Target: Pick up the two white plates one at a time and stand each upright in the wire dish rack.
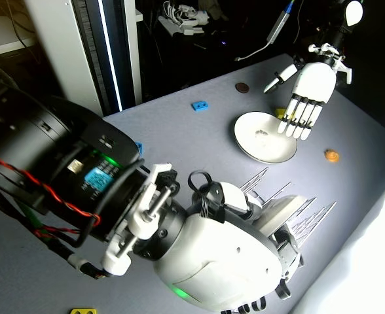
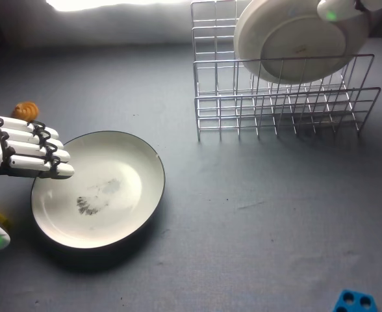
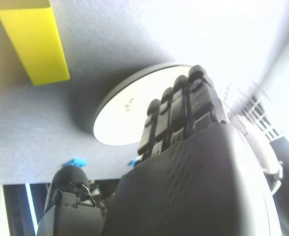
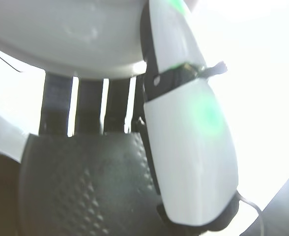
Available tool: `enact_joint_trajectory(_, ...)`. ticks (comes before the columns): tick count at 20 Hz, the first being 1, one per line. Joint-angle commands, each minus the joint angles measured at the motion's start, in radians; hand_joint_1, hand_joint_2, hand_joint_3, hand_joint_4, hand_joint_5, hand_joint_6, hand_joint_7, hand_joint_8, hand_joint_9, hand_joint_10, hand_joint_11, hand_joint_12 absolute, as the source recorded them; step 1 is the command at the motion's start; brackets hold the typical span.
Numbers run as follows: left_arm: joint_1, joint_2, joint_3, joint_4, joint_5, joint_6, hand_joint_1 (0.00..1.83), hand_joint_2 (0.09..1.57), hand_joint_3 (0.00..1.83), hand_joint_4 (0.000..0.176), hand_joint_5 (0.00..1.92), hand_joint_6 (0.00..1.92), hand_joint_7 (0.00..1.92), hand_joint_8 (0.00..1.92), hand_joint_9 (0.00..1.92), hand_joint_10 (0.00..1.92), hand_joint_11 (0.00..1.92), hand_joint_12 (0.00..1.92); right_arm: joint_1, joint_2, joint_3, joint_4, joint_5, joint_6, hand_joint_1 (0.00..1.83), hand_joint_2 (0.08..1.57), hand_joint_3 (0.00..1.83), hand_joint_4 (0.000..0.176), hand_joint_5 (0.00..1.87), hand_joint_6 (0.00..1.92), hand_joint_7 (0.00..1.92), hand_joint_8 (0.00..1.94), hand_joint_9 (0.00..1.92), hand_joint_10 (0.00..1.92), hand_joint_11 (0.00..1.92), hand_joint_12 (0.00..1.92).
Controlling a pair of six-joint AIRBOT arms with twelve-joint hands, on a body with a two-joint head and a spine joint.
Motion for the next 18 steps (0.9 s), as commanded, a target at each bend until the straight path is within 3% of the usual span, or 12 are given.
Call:
enact_joint_trajectory(1, -0.010, 0.004, 0.009, -0.055, -0.035, -0.007, 0.00, 1.08, 0.00, 0.000, 0.00, 0.00, 0.00, 0.00, 0.00, 0.00, 0.00, 0.00, 0.006, 0.005, 0.010, 0.028, 0.152, 0.026, 1.38, 1.10, 0.00, 0.000, 0.94, 1.04, 0.99, 0.96, 0.94, 1.07, 0.87, 1.04)
enact_joint_trajectory(5, -0.011, 0.004, 0.012, -0.055, -0.035, -0.007, 0.00, 1.07, 0.00, 0.000, 0.00, 0.00, 0.00, 0.00, 0.00, 0.00, 0.00, 0.00, -0.024, -0.013, 0.030, 0.028, 0.157, 0.025, 1.38, 1.10, 0.00, 0.000, 0.94, 1.04, 1.02, 0.91, 0.94, 1.07, 0.87, 1.04)
enact_joint_trajectory(18, -0.006, 0.003, 0.015, -0.055, -0.033, -0.007, 0.00, 1.08, 0.00, 0.000, 0.00, 0.00, 0.00, 0.00, 0.00, 0.00, 0.00, 0.00, -0.062, -0.033, 0.052, 0.028, 0.165, 0.025, 1.37, 1.12, 0.00, 0.000, 0.88, 1.11, 0.98, 0.99, 0.91, 1.12, 0.84, 1.08)
